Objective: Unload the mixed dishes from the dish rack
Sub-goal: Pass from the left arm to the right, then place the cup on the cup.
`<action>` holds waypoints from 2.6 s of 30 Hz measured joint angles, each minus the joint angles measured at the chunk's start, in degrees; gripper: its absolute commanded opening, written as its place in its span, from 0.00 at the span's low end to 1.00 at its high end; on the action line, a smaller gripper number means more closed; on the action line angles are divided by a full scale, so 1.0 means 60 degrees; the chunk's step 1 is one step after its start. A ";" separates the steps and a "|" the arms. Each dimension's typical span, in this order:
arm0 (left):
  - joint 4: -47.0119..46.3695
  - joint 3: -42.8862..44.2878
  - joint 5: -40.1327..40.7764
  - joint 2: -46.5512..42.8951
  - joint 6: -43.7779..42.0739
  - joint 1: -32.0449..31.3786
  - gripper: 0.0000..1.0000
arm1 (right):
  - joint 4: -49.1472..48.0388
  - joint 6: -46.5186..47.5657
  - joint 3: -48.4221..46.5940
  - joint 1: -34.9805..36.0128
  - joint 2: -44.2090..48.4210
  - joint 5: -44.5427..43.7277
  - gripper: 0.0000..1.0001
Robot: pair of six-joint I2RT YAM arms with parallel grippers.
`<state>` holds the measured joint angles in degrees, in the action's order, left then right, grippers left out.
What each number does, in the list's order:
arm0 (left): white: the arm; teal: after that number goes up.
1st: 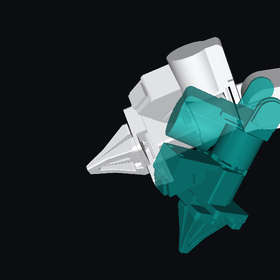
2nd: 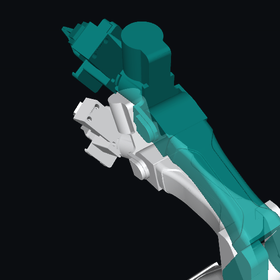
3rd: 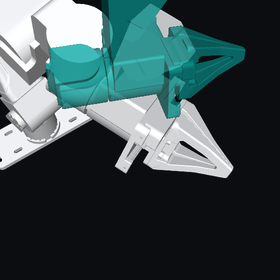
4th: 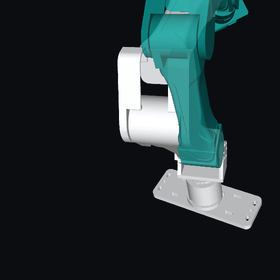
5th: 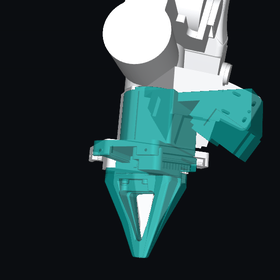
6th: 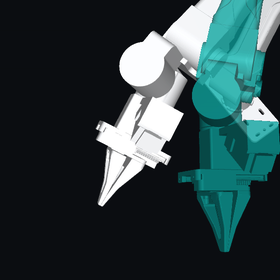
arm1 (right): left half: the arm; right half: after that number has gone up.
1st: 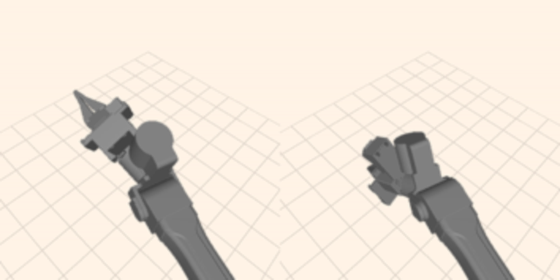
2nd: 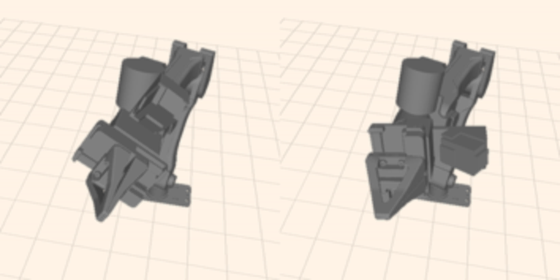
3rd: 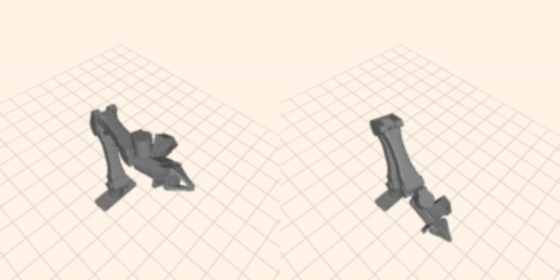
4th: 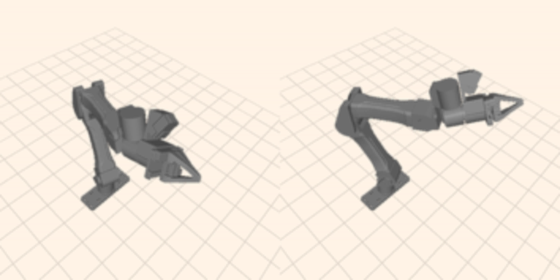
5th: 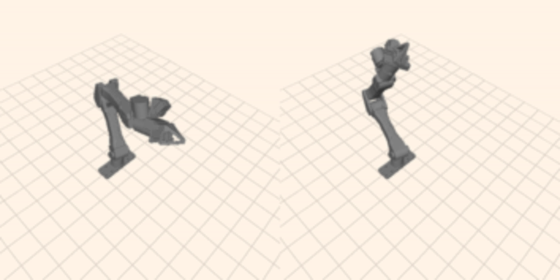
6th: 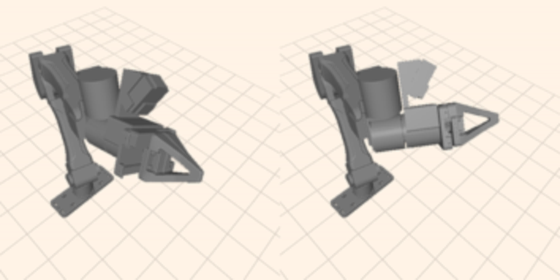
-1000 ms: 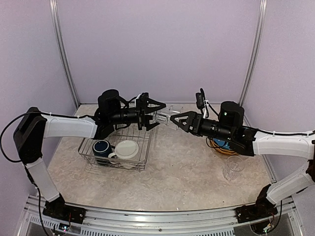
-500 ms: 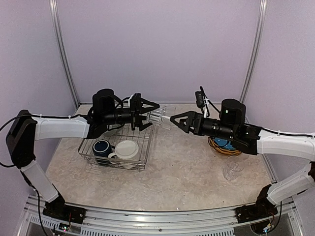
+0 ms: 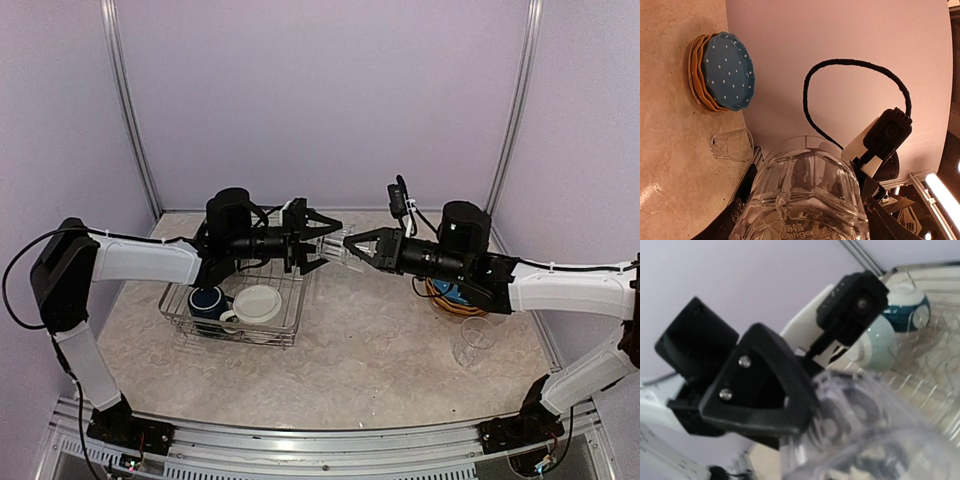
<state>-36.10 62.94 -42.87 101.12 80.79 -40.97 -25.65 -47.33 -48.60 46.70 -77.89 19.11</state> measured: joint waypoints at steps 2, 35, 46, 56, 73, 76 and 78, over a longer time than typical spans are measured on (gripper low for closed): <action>-0.0124 0.0011 -0.0055 0.0004 -0.0044 0.0018 0.55 | -0.0164 -0.0189 0.0087 0.0004 0.0069 0.0015 0.00; 0.5931 0.1111 0.1432 -0.1504 -0.4331 0.0379 0.99 | 1.4998 0.0718 -0.2466 -0.0146 0.4000 -0.4561 0.00; 0.6073 0.1147 0.1417 -0.1253 -0.4401 0.0189 0.99 | 1.6014 -0.0033 -0.1894 -0.0146 0.4353 -0.5377 0.00; 0.6604 0.0874 0.1818 -0.2011 -0.4557 0.0131 0.99 | 1.5555 0.0233 -0.1472 -0.0186 0.3005 -0.5515 0.00; 0.6597 0.0874 0.1716 -0.1978 -0.4510 0.0066 0.99 | 1.4939 0.0670 -0.0703 -0.0488 0.2692 -0.5566 0.29; 0.6604 0.0874 0.1730 -0.1978 -0.4513 0.0066 0.99 | 1.4848 0.0776 -0.0703 -0.0506 0.2521 -0.5614 0.44; 0.6663 0.0874 0.1800 -0.1985 -0.4546 0.0066 0.99 | 1.4808 0.0863 -0.0710 -0.0514 0.2499 -0.5654 0.51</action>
<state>3.88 68.18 -32.08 89.21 53.52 -40.58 63.20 -42.15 -52.86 43.62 -62.89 -14.81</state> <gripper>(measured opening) 0.990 0.425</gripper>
